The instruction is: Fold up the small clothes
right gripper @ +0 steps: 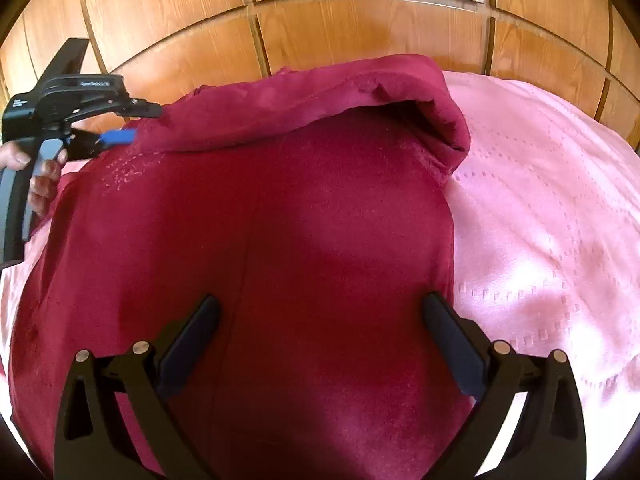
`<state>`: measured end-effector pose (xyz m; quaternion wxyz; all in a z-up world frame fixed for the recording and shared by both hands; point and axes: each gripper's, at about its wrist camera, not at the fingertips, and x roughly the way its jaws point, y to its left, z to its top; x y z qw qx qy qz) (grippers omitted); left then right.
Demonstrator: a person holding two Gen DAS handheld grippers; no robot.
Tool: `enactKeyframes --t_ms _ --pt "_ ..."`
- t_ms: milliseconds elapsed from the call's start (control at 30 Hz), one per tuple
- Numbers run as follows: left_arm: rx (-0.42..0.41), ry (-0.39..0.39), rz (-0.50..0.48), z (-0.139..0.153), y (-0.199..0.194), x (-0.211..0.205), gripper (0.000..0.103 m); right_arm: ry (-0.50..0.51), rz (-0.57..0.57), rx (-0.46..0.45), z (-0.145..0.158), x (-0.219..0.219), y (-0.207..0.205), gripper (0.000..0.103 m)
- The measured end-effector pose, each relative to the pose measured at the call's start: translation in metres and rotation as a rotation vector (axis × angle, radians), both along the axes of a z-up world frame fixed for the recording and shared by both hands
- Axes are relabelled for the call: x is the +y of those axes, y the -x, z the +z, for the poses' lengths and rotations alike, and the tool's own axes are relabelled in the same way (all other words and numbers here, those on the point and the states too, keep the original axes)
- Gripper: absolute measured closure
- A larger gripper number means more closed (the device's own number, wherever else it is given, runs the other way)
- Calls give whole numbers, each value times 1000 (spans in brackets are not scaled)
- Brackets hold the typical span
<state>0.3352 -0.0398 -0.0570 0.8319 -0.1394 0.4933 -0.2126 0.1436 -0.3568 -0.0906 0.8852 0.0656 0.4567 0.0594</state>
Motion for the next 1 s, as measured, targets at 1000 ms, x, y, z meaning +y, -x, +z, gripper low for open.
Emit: enactKeyframes --t_ms 1000 --pt "-103 -257 162 -24 40 46 101 -229 -168 105 27 -36 -108 6"
